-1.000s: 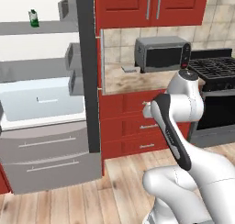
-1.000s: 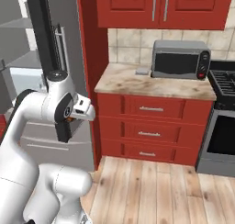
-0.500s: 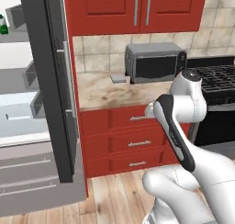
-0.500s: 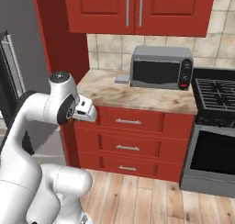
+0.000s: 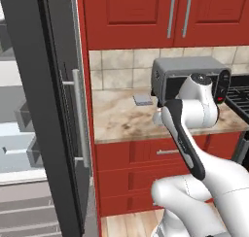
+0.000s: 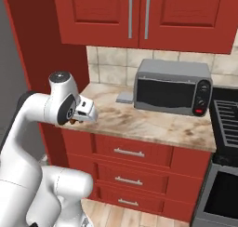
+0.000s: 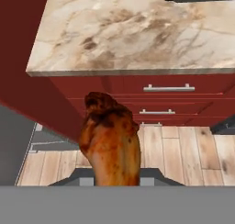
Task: Take the chicken drumstick from the fridge and place it on the digital scale on the counter by the fridge. Wait a few seconds for a reading, then move it to the plate on the dining counter.
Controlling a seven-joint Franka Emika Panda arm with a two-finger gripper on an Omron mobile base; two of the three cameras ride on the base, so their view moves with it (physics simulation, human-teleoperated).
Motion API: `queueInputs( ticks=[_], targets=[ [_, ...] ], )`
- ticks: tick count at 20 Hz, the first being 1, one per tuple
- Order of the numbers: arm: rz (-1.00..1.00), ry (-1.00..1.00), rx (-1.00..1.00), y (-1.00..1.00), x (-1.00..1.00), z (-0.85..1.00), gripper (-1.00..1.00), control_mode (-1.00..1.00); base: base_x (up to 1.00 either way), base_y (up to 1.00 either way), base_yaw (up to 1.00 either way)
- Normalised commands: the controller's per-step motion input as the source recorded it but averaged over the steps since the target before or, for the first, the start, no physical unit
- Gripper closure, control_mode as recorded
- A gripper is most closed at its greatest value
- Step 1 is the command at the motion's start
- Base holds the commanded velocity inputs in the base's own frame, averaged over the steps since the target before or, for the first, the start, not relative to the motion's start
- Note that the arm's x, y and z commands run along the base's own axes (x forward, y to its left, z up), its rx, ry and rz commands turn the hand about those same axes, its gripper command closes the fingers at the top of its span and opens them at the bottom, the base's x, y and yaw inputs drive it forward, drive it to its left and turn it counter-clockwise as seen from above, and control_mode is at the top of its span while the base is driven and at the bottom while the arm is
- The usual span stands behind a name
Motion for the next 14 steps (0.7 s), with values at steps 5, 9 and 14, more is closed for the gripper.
queueInputs(
  ticks=[5,9,14],
  targets=[
    [0.0,0.0,0.0,0.0,0.0,0.0,1.0,1.0,0.58,-0.22,0.1],
    [0.0,0.0,0.0,0.0,0.0,0.0,1.0,1.0,0.57,-0.24,0.09],
    [0.0,0.0,0.0,0.0,0.0,0.0,1.0,1.0,0.54,-0.32,0.06]
  ],
)
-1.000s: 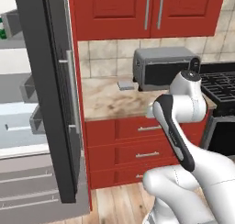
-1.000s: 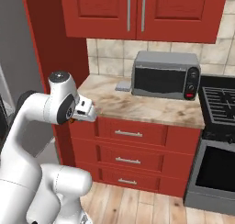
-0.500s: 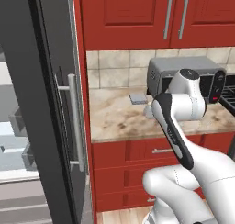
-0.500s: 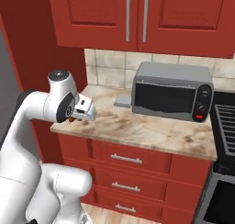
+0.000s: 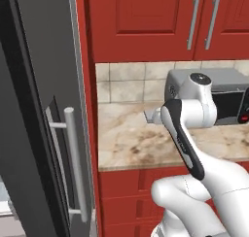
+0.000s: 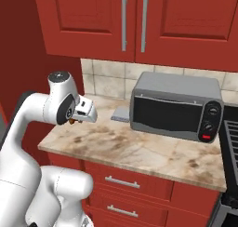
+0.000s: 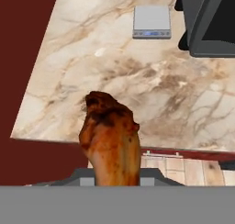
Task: Take the chicken drumstick from the fridge and place it on the digital scale on the counter by the fridge. Wait a few seconds for a reading, then move it to the plate on the dining counter.
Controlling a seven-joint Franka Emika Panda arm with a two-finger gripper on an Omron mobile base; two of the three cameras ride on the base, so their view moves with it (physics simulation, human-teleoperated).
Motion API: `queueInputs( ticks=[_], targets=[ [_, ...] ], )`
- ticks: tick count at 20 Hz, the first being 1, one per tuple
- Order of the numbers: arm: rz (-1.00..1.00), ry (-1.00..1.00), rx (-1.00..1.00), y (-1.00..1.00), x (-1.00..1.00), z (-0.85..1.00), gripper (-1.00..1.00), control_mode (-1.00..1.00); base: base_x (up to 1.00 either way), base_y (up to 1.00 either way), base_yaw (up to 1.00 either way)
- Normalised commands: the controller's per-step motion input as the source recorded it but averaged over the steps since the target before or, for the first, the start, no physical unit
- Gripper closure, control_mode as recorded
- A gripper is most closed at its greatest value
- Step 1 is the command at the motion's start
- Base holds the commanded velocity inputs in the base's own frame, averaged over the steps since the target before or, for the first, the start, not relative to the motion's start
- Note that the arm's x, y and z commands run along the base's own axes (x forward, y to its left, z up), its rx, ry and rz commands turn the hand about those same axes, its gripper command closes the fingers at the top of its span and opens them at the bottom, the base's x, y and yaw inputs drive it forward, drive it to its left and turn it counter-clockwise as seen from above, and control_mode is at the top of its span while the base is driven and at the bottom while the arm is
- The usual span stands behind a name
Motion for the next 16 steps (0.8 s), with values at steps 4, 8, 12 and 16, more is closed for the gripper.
queueInputs(
  ticks=[4,8,12,16],
  targets=[
    [0.0,0.0,0.0,0.0,0.0,0.0,1.0,1.0,0.47,-0.38,0.04],
    [0.0,0.0,0.0,0.0,0.0,0.0,1.0,1.0,0.36,-0.34,0.03],
    [0.0,0.0,-0.01,-0.03,0.05,-0.05,1.0,-1.0,0.16,-0.1,0.02],
    [0.0,0.0,-0.1,-0.16,0.4,-0.31,1.0,-1.0,0.0,0.0,0.0]
  ],
)
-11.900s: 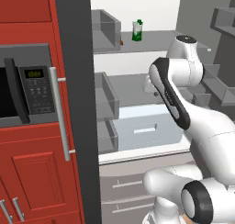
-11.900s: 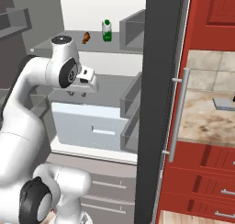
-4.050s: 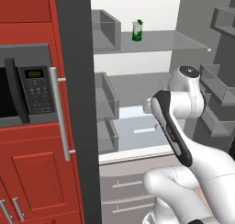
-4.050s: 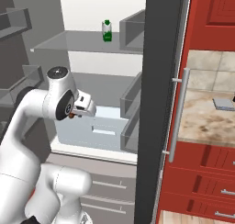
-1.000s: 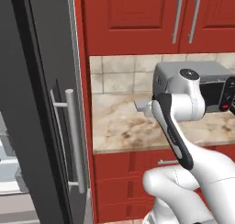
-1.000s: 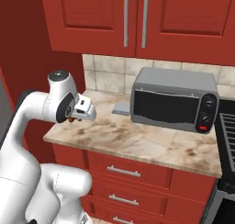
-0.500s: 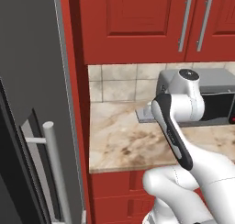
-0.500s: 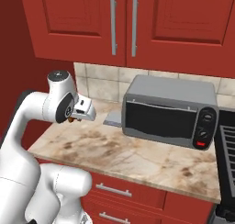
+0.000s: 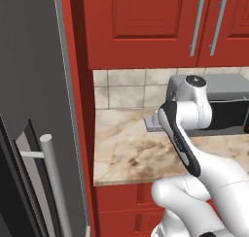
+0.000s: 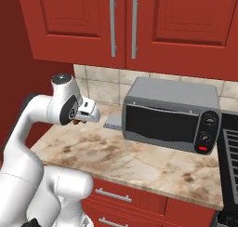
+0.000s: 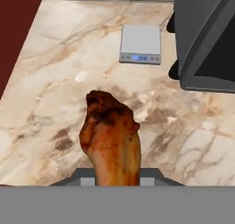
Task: Take the chicken drumstick from the fridge and place it on the digital scale on the counter by the fridge. Wait a few seconds for a reading, then move it to the plate on the dining counter.
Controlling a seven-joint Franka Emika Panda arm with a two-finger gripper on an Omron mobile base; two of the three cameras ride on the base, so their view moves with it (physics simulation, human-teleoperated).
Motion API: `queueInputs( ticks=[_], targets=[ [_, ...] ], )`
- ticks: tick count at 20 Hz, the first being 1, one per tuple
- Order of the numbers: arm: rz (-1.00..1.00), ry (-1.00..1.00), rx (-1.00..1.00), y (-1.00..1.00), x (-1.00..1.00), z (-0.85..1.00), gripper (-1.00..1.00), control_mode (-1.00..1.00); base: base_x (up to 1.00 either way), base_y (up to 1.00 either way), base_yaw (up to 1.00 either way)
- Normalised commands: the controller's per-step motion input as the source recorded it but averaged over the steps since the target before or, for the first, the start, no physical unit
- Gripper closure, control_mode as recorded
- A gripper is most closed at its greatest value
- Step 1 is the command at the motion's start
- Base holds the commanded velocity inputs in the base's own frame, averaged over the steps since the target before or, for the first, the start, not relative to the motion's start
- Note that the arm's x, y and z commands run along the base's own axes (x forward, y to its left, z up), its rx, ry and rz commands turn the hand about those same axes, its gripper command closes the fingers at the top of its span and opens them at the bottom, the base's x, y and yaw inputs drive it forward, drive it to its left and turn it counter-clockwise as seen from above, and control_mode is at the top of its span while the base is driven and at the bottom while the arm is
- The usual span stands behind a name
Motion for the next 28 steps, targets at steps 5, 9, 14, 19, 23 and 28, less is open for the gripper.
queueInputs(
  ticks=[5,9,14,19,23,28],
  targets=[
    [0.0,0.0,-0.11,-0.14,0.76,-0.4,1.0,-1.0,0.0,0.0,0.0],
    [0.0,0.0,-0.1,-0.02,0.79,-0.35,1.0,-1.0,0.0,0.0,0.0],
    [-0.02,0.0,-0.12,0.0,0.79,-0.29,1.0,-1.0,0.0,0.0,0.0],
    [-0.03,0.0,-0.08,-0.19,0.56,-0.2,1.0,-1.0,0.0,0.0,0.0],
    [0.0,0.0,-0.02,-0.38,0.43,-0.24,1.0,-1.0,0.0,0.0,0.0],
    [0.0,0.0,0.0,-0.25,0.32,-0.24,1.0,-1.0,0.0,0.0,0.0]
  ],
)
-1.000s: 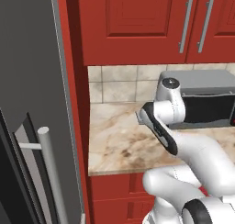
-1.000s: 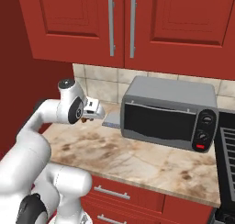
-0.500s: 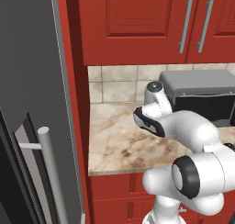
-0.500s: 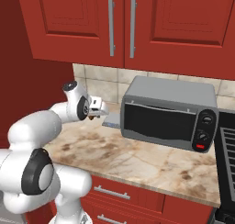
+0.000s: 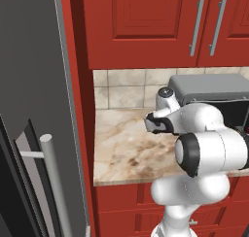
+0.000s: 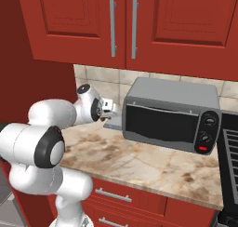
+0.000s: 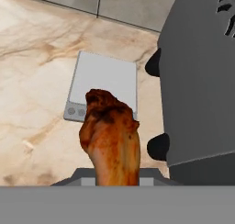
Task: Take the chicken drumstick from the fridge and place it on the digital scale on the counter by the fridge. Wait a few seconds for a reading, then move it to the plate on the dining counter.
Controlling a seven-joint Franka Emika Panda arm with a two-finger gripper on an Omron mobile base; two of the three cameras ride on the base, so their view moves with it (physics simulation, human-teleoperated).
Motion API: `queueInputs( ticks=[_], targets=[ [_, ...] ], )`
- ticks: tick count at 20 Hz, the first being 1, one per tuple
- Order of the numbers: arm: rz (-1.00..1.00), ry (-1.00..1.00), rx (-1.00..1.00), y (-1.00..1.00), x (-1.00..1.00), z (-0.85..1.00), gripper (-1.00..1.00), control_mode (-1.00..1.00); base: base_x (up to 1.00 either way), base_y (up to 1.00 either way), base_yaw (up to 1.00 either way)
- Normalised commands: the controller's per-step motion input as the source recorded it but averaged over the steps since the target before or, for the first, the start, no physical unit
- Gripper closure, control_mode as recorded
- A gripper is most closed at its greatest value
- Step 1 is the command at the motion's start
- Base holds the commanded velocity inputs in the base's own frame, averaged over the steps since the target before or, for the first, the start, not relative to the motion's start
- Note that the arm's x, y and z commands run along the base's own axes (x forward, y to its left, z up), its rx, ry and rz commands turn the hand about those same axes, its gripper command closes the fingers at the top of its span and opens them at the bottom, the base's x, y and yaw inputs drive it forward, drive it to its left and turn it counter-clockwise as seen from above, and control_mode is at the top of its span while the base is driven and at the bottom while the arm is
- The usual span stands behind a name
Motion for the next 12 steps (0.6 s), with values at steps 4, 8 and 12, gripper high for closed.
queueInputs(
  ticks=[4,8,12],
  targets=[
    [0.0,-0.01,0.0,-0.01,0.24,-0.27,1.0,-1.0,0.0,0.0,0.0],
    [0.0,-0.02,0.0,0.0,0.23,-0.19,1.0,-1.0,0.0,0.0,0.0],
    [0.0,0.0,0.0,0.0,0.28,-0.18,1.0,-1.0,0.0,0.0,0.0]
  ],
)
